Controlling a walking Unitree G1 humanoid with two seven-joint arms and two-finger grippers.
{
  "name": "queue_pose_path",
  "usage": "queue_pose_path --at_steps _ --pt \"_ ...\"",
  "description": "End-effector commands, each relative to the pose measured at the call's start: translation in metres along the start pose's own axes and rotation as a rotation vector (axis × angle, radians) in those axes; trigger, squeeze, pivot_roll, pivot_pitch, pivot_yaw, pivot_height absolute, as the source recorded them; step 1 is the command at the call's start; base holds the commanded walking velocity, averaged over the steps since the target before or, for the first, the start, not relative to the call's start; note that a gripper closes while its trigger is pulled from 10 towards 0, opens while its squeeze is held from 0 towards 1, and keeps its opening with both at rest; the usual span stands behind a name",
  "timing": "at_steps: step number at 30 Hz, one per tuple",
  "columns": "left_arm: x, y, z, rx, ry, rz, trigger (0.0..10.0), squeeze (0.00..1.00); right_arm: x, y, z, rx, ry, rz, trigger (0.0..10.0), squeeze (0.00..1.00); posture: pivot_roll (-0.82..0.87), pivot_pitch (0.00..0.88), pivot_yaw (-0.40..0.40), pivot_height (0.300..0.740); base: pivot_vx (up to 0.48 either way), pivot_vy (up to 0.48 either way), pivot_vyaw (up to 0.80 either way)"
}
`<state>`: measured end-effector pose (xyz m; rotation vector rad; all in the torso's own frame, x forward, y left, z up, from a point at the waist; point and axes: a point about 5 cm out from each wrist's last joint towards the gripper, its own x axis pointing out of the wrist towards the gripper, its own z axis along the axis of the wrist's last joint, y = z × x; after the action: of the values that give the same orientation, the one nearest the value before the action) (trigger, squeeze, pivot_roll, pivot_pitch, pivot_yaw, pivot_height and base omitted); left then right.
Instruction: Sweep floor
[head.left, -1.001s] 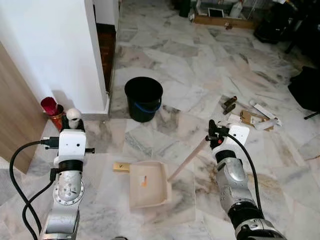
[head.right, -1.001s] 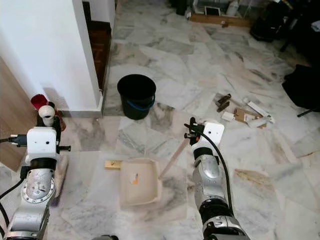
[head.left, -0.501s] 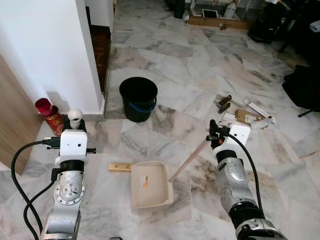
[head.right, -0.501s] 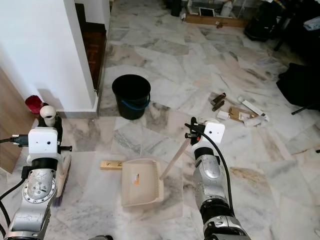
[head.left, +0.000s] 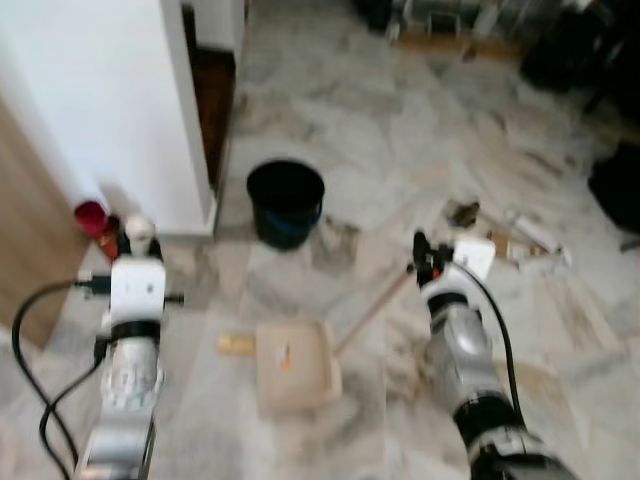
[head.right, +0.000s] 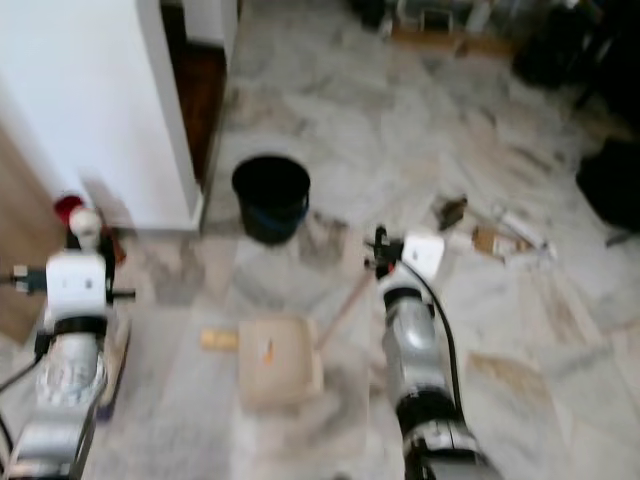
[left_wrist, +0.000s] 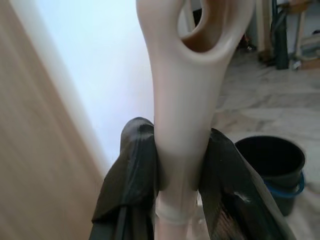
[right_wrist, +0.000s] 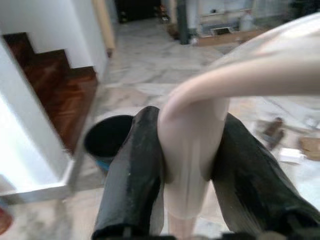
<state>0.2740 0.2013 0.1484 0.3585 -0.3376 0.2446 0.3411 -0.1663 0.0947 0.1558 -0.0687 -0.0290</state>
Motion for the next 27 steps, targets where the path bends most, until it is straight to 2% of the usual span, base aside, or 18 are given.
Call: queue_pose_path --at_steps 1,23,27 --pt "0.0031 0.0036 0.0083 0.004 -0.052 0.011 10.0 0.0 0.0053 0.0016 0.0144 -0.008 -0.068 0.007 10.0 0.0 0.15 0.123 -0.128 0.74 0.296 0.0 0.0" --pt "0.0027 0.0019 0.0087 0.002 -0.055 0.001 10.0 0.0 0.0035 0.0006 0.0147 -0.007 -0.077 0.002 10.0 0.0 0.15 0.113 -0.126 0.74 0.296 0.0 0.0" --pt "0.0026 0.0014 0.0088 -0.002 -0.055 0.002 10.0 0.0 0.0035 -0.0014 0.0153 -0.008 -0.078 -0.003 10.0 0.0 0.15 0.119 -0.127 0.74 0.127 0.0 0.0"
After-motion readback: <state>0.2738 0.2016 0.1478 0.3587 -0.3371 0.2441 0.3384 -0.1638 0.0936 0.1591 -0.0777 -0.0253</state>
